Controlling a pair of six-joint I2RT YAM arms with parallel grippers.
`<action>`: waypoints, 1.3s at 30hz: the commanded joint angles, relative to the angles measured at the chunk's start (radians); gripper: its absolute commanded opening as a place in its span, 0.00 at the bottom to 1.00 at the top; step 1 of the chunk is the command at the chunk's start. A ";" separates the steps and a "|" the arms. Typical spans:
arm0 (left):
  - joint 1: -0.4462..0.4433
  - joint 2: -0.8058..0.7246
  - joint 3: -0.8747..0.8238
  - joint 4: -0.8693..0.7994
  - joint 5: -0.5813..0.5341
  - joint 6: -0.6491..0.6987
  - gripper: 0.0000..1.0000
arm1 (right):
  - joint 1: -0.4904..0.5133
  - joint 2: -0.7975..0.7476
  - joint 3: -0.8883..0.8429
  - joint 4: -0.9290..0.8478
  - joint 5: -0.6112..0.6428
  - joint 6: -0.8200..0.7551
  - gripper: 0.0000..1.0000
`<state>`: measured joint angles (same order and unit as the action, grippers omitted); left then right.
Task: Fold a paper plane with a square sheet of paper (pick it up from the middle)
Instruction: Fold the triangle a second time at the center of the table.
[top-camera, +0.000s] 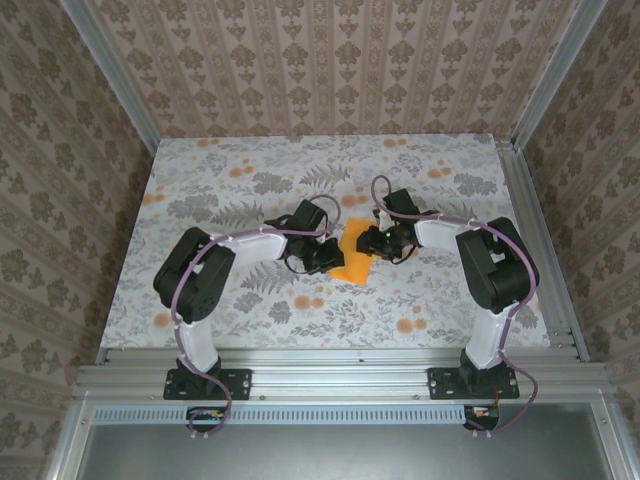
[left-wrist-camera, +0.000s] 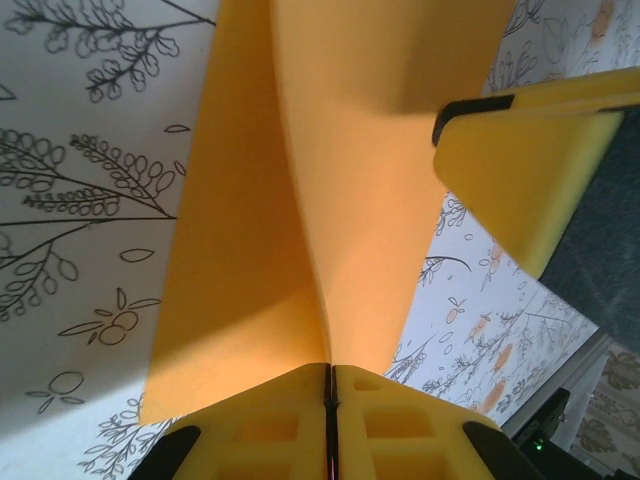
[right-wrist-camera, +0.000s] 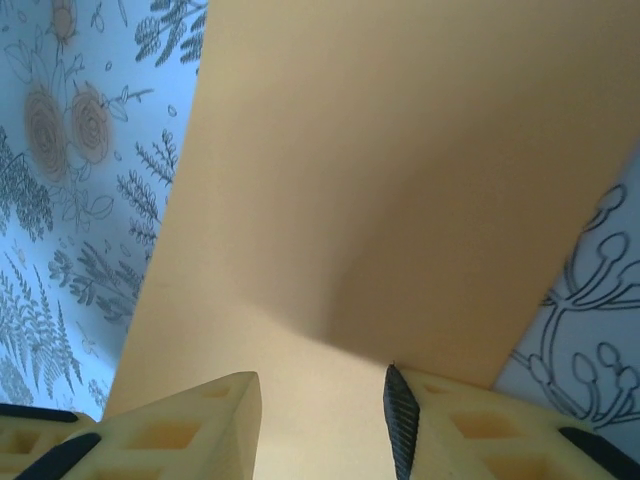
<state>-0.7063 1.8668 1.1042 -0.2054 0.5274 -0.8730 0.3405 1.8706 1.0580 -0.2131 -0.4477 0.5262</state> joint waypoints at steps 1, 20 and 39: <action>-0.009 0.018 0.043 -0.009 0.006 -0.018 0.10 | -0.005 0.025 0.005 -0.011 0.027 -0.005 0.40; -0.018 0.117 0.161 0.004 0.059 -0.017 0.13 | -0.016 0.013 -0.016 0.034 -0.033 -0.033 0.34; -0.016 0.155 0.183 0.018 0.073 -0.012 0.12 | -0.056 -0.035 0.016 -0.070 0.096 -0.059 0.35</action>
<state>-0.7151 2.0041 1.2556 -0.1894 0.5804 -0.8799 0.2909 1.8317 1.0523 -0.2176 -0.4053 0.4919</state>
